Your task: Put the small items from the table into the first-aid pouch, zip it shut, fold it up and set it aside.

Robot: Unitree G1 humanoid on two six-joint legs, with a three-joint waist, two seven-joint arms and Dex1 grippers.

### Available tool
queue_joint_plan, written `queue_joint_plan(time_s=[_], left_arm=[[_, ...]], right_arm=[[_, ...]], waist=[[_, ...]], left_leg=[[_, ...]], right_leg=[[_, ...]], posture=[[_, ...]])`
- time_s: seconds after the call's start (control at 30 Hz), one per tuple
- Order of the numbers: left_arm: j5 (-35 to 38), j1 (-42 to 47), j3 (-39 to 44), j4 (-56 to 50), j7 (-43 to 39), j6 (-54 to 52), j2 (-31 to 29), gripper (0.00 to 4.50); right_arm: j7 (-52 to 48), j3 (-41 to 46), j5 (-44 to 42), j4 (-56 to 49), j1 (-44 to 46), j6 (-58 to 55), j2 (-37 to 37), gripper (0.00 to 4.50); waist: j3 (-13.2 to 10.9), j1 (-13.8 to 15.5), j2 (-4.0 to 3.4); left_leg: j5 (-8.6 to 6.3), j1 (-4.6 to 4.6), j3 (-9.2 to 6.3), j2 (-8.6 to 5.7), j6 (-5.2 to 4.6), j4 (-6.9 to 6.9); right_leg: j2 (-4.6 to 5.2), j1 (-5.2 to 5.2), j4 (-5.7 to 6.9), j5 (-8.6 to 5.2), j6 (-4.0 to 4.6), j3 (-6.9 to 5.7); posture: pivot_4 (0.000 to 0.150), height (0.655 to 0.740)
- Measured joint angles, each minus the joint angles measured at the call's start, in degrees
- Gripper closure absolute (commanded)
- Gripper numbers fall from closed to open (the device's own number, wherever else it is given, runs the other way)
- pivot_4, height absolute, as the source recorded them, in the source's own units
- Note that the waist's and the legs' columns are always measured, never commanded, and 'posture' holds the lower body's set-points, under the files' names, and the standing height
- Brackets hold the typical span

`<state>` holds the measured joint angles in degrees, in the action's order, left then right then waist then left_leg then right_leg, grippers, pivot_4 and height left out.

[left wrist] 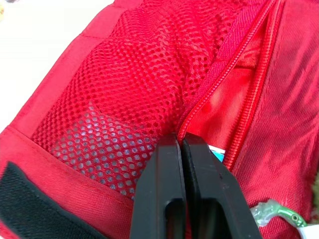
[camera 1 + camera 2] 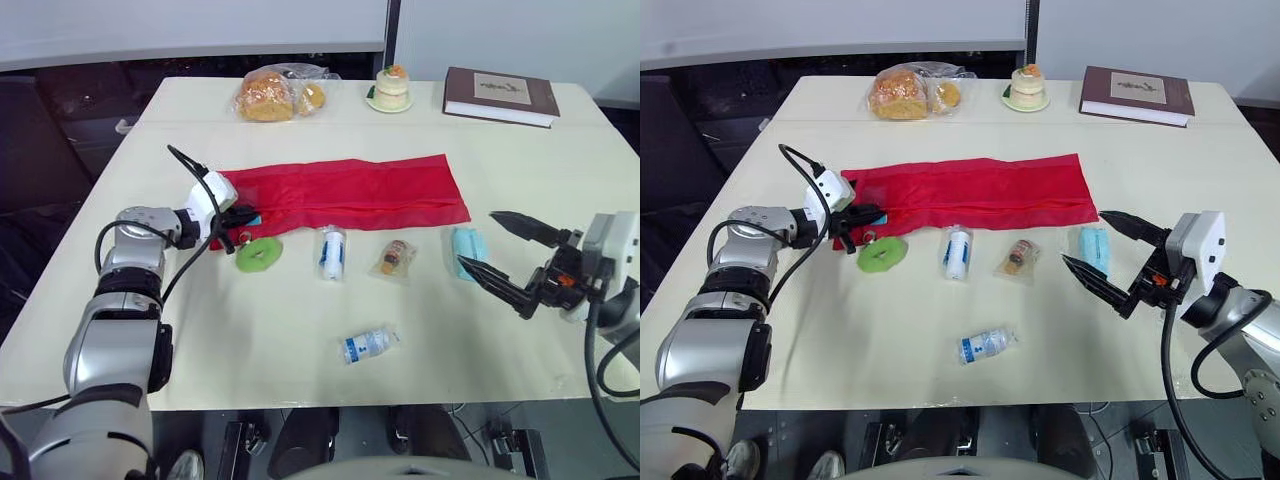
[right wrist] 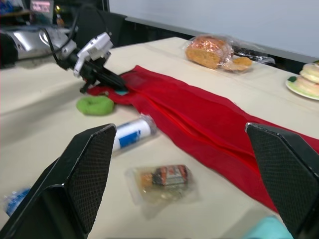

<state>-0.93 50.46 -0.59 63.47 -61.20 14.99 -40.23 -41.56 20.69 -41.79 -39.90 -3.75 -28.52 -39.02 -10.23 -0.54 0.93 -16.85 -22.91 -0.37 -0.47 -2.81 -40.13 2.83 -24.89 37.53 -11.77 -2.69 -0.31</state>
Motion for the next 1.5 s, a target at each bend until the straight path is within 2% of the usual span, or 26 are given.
queue_joint_plan(time_s=[0.03,0.13,0.17,0.2,0.23,0.4,0.53,0.73,1.0,1.1,1.17,1.23,1.27,1.3,1.33,1.37,1.4,1.5], left_arm=[[0.01,0.10,0.02,0.07,-0.27,-0.07,0.00,2.83],[0.45,0.73,0.10,0.09,-2.80,0.00,0.00,1.55],[0.61,0.95,0.17,0.09,-3.31,0.17,0.00,1.09],[1.06,1.17,0.46,0.02,-4.01,0.44,0.00,0.43],[1.16,1.23,0.61,0.02,-4.23,0.50,0.00,0.07],[4.69,1.40,2.07,-4.08,-9.40,-0.65,1.28,0.07],[5.26,1.61,2.04,-6.58,-10.00,-1.67,2.66,0.07],[0.15,7.58,-3.22,-4.12,-5.87,-0.75,9.50,0.07],[-6.45,12.60,-7.92,4.74,1.52,1.41,13.87,0.07],[-8.02,12.72,-8.74,7.54,3.29,2.52,14.36,0.85],[-8.28,13.43,-8.73,8.56,4.06,2.74,14.36,1.66],[-8.44,14.35,-8.53,9.28,4.49,2.86,14.32,2.76],[-8.44,14.36,-8.53,9.30,4.51,2.86,14.32,2.98],[-8.44,14.44,-8.45,9.52,4.50,2.95,14.36,3.65],[-8.44,14.44,-8.44,9.53,4.50,2.95,14.36,3.91],[-8.44,14.44,-8.44,9.79,4.43,2.97,14.38,4.34],[-8.44,14.44,-8.43,9.83,4.43,2.97,14.49,4.48],[-8.44,14.46,-8.35,9.90,4.64,3.07,14.65,4.48]], right_arm=[[-0.13,0.04,0.21,0.00,-0.05,0.10,-0.01,0.00],[-0.27,0.03,0.99,0.02,-0.32,0.56,-0.04,0.00],[-0.27,0.03,1.03,0.02,-0.34,0.70,-0.03,0.00],[-0.27,0.03,1.06,0.02,-0.36,1.01,-0.03,0.00],[-0.27,0.03,1.07,0.02,-0.39,1.14,-0.03,0.00],[0.04,0.02,1.12,0.00,-0.96,1.38,-0.03,0.00],[0.53,-0.07,1.12,-0.01,-0.95,1.38,-0.03,0.00],[2.38,-2.45,1.00,-0.24,0.59,0.36,-0.03,0.00],[6.09,-2.91,0.91,-2.42,1.14,-1.05,-0.01,0.00],[7.68,-2.78,0.68,-3.95,0.08,-1.58,0.00,0.00],[8.49,-2.53,0.20,-4.57,-0.27,-2.05,0.00,0.00],[9.55,-2.28,-0.42,-5.32,-1.19,-2.48,0.00,0.00],[9.58,-2.27,-0.43,-5.34,-1.23,-2.48,0.00,0.00],[9.91,-2.26,-0.43,-5.56,-1.79,-2.49,0.00,0.00],[9.92,-2.26,-0.43,-5.57,-1.83,-2.49,0.00,0.00],[10.23,-2.26,-0.43,-5.82,-2.11,-2.49,0.00,0.00],[10.52,-2.26,-0.45,-6.01,-2.11,-2.50,0.00,0.00],[10.90,-2.27,-0.90,-6.32,-2.10,-2.56,-0.01,0.00]], waist=[[0.00,0.00,0.00],[0.00,0.03,0.01],[0.00,0.04,0.01],[0.00,0.06,0.01],[0.00,0.07,0.01],[-0.01,0.25,0.02],[-0.01,0.33,0.02],[-0.01,1.25,0.05],[-0.01,1.20,0.06],[-0.02,1.17,0.07],[-0.02,1.22,0.07],[-0.02,1.23,0.07],[-0.02,1.23,0.07],[-0.02,1.22,0.07],[-0.02,1.23,0.07],[-0.02,1.22,0.08],[-0.02,1.23,0.07],[-0.02,1.22,0.07]], left_leg=[[0.00,0.00,0.00,0.00,0.00,0.00],[0.00,0.00,0.00,0.00,0.00,0.00],[0.00,0.00,0.00,0.00,0.00,-0.01],[0.00,0.00,0.01,0.00,0.00,-0.01],[0.00,0.00,0.01,0.00,0.00,-0.02],[0.00,-0.01,-0.01,-0.01,0.00,-0.07],[0.00,0.00,-0.01,-0.02,0.00,-0.10],[0.00,0.00,-0.01,-0.08,0.00,-0.17],[0.00,0.01,-0.02,-0.06,0.00,-0.17],[0.00,0.01,-0.02,-0.05,0.00,-0.17],[0.00,0.01,-0.03,-0.05,0.00,-0.17],[0.00,0.01,-0.02,-0.06,0.00,-0.17],[0.00,0.01,-0.02,-0.06,0.00,-0.17],[0.00,0.01,-0.02,-0.06,0.00,-0.18],[0.00,0.01,-0.02,-0.06,0.00,-0.18],[0.00,0.01,-0.02,-0.06,0.00,-0.17],[0.00,0.01,-0.02,-0.06,0.00,-0.17],[0.00,0.01,-0.02,-0.06,0.00,-0.18]], right_leg=[[0.00,0.00,0.00,0.00,0.00,0.00],[0.00,0.00,0.00,0.00,0.00,0.00],[0.00,0.00,0.01,0.00,0.00,0.00],[0.00,0.01,0.01,0.00,0.00,0.00],[0.00,0.01,0.00,0.00,0.00,0.00],[0.01,0.02,0.03,0.00,0.00,0.00],[0.01,0.05,0.05,0.00,0.00,0.00],[-0.01,0.08,0.07,0.01,-0.01,0.00],[-0.03,0.08,0.10,0.00,0.00,0.00],[-0.03,0.07,0.10,0.00,0.00,0.01],[-0.03,0.08,0.11,0.00,0.00,0.00],[-0.02,0.08,0.10,0.01,0.00,0.00],[-0.02,0.08,0.10,0.01,-0.01,0.00],[-0.02,0.08,0.10,0.01,-0.01,0.01],[-0.02,0.08,0.10,0.01,-0.01,0.00],[-0.02,0.08,0.10,0.00,0.00,0.00],[-0.02,0.08,0.11,0.01,0.00,0.00],[-0.03,0.08,0.11,0.00,0.00,0.00]], posture=[[0.150,0.7289],[0.150,0.7289],[0.150,0.7289],[0.150,0.7289],[0.150,0.7289],[0.150,0.7289],[0.150,0.7289],[0.150,0.7289],[0.150,0.7289],[0.150,0.7289],[0.150,0.7289],[0.150,0.7289],[0.150,0.7289],[0.150,0.7289],[0.150,0.7289],[0.150,0.7289],[0.150,0.7289],[0.150,0.7289]])
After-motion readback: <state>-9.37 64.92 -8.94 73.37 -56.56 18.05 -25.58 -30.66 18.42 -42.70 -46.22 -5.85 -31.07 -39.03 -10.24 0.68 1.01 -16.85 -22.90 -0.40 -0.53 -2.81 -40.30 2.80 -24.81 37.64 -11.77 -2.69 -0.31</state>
